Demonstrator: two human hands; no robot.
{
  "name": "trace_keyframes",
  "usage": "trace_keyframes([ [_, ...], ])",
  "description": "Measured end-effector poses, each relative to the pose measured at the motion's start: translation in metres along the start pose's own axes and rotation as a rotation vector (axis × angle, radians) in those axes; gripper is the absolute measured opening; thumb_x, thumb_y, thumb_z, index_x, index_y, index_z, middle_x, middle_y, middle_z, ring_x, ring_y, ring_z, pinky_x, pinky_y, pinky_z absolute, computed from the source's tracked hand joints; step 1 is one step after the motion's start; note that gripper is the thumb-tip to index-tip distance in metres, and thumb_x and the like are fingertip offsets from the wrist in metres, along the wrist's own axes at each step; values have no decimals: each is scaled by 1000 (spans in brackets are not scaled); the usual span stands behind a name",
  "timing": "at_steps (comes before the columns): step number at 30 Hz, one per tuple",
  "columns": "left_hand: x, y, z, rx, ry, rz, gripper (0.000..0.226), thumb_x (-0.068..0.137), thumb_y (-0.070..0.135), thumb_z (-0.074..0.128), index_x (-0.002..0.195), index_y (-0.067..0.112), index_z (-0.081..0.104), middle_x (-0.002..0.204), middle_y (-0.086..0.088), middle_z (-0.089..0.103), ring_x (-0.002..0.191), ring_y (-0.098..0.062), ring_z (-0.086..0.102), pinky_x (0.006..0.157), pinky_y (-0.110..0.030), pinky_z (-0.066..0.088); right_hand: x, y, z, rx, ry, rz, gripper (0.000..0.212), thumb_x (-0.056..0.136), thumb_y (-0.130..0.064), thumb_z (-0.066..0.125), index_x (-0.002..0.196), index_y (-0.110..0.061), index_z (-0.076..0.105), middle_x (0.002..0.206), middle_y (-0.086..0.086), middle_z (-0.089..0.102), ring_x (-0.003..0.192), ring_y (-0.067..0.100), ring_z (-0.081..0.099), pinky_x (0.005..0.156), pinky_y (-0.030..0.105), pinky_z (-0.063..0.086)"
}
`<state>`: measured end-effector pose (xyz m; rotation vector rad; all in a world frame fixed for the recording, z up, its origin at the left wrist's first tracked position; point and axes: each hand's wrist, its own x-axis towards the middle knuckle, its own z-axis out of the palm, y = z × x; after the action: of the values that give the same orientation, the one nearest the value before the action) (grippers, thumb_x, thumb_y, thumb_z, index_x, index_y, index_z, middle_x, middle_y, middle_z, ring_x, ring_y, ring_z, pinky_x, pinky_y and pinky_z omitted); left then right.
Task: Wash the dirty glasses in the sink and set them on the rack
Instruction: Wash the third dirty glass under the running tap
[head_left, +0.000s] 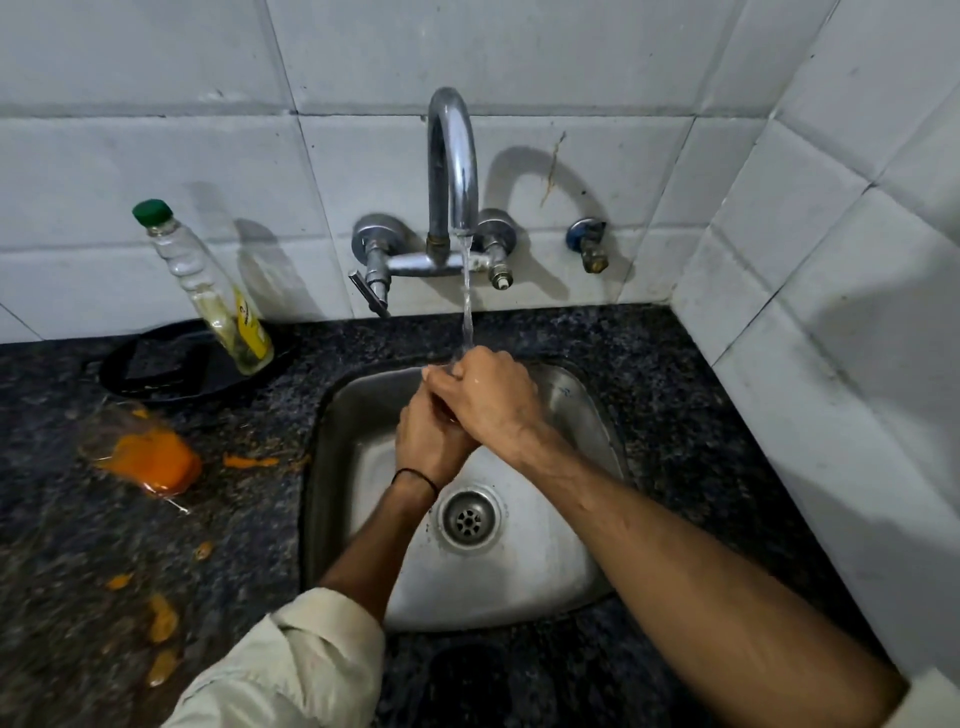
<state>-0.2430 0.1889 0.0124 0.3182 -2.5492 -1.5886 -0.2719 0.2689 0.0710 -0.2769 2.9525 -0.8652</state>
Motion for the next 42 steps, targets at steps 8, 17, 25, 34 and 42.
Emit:
trace_keyframes([
  [8, 9, -6, -33, -459, -484, -40, 41, 72, -6, 79, 110, -5, 63, 99, -21, 70, 96, -27, 69, 89, -38, 57, 11, 11, -34, 123, -309, -266, 40, 90, -43, 63, 64, -15, 73, 59, -4, 68, 56, 12, 64, 64, 32, 54],
  [17, 9, -3, -17, -314, -342, -72, 34, 73, 1, 80, 101, 13, 64, 90, 1, 72, 83, 2, 69, 69, -13, 53, 13, 5, -19, -44, -199, -125, 40, 93, -44, 56, 69, -15, 68, 68, 2, 67, 68, 22, 66, 67, 34, 53],
  [25, -2, 0, 0, -122, -103, -56, 13, 83, 21, 73, 91, 20, 63, 75, -1, 71, 72, -14, 69, 62, -29, 57, 1, -6, -5, 36, -75, -5, 42, 97, -44, 53, 66, -16, 63, 66, 1, 64, 64, 20, 61, 63, 28, 40],
  [34, 4, -16, -26, -555, -596, -82, 42, 71, 2, 75, 112, -3, 63, 98, -21, 69, 95, -28, 68, 84, -35, 57, 1, 17, -24, 76, -324, -236, 40, 94, -43, 58, 64, -19, 70, 57, -1, 66, 51, 8, 62, 56, 24, 48],
  [42, 28, -11, -30, 332, -267, 236, 52, 62, 41, 77, 110, 34, 57, 103, 4, 72, 97, -21, 67, 85, -38, 55, -31, 6, 31, 709, -39, 346, 16, 89, -22, 55, 83, -21, 70, 89, 0, 72, 90, 19, 68, 88, 46, 56],
])
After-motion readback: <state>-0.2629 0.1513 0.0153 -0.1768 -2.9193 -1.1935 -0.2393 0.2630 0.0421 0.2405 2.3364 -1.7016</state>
